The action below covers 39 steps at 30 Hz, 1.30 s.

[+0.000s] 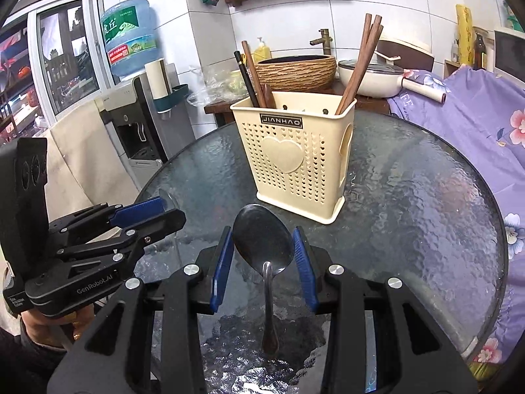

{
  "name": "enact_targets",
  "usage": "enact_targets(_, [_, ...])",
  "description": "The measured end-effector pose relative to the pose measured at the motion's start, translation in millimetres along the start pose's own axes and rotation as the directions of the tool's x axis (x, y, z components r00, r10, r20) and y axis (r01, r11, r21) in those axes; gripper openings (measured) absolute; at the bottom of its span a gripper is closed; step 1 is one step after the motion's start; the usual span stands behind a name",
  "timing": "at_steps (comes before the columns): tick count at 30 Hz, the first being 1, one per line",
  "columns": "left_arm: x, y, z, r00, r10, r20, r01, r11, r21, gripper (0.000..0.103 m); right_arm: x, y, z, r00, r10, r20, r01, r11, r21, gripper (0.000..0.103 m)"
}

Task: Organize utensils
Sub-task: 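Lift both spoons and lower them handle-first into the cream holder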

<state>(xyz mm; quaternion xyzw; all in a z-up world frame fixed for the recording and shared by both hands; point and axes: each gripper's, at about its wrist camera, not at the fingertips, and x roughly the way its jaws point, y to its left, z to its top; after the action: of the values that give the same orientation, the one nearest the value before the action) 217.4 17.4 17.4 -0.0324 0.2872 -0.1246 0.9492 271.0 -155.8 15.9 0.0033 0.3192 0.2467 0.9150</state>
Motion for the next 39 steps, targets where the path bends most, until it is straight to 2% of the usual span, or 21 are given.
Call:
enact_targets(10, [-7.9, 3.5, 29.1, 0.997, -0.014, 0.077, 0.013, 1.0, 0.005, 0.035, -13.6, -5.8, 27.7, 0.999, 0.033, 0.035, -0.033, 0.999, 0.013, 0.037])
enact_targets(15, [-12.4, 4.0, 63.3, 0.988, -0.002, 0.157, 0.001, 1.0, 0.003, 0.035, -31.8, -7.6, 60.9, 0.991, 0.045, 0.128, -0.049, 0.998, 0.028, 0.037])
enact_targets(22, [-21.3, -0.1, 131.9, 0.953, 0.043, 0.301, -0.043, 0.999, -0.006, 0.035, -49.5, -13.2, 132.0, 0.955, -0.015, 0.295, 0.004, 0.999, 0.037, 0.037])
enact_targets(26, [-15.6, 0.4, 167.1, 0.921, 0.112, 0.374, -0.106, 0.994, -0.035, 0.035, -49.0, -17.3, 165.2, 0.936, -0.043, 0.35, 0.029, 0.999, 0.046, 0.037])
enact_targets(32, [17.5, 1.2, 190.5, 0.909, 0.173, 0.379, -0.157, 0.985, -0.072, 0.035, -26.7, -25.1, 189.1, 0.915, -0.114, 0.387, 0.1, 0.993, 0.058, 0.038])
enact_targets(39, [60.0, 4.0, 168.0, 0.926, 0.2, 0.32, -0.197, 0.979, -0.042, 0.035, 14.1, -40.2, 167.9, 0.933, -0.14, 0.331, 0.121, 0.99, 0.079, 0.038])
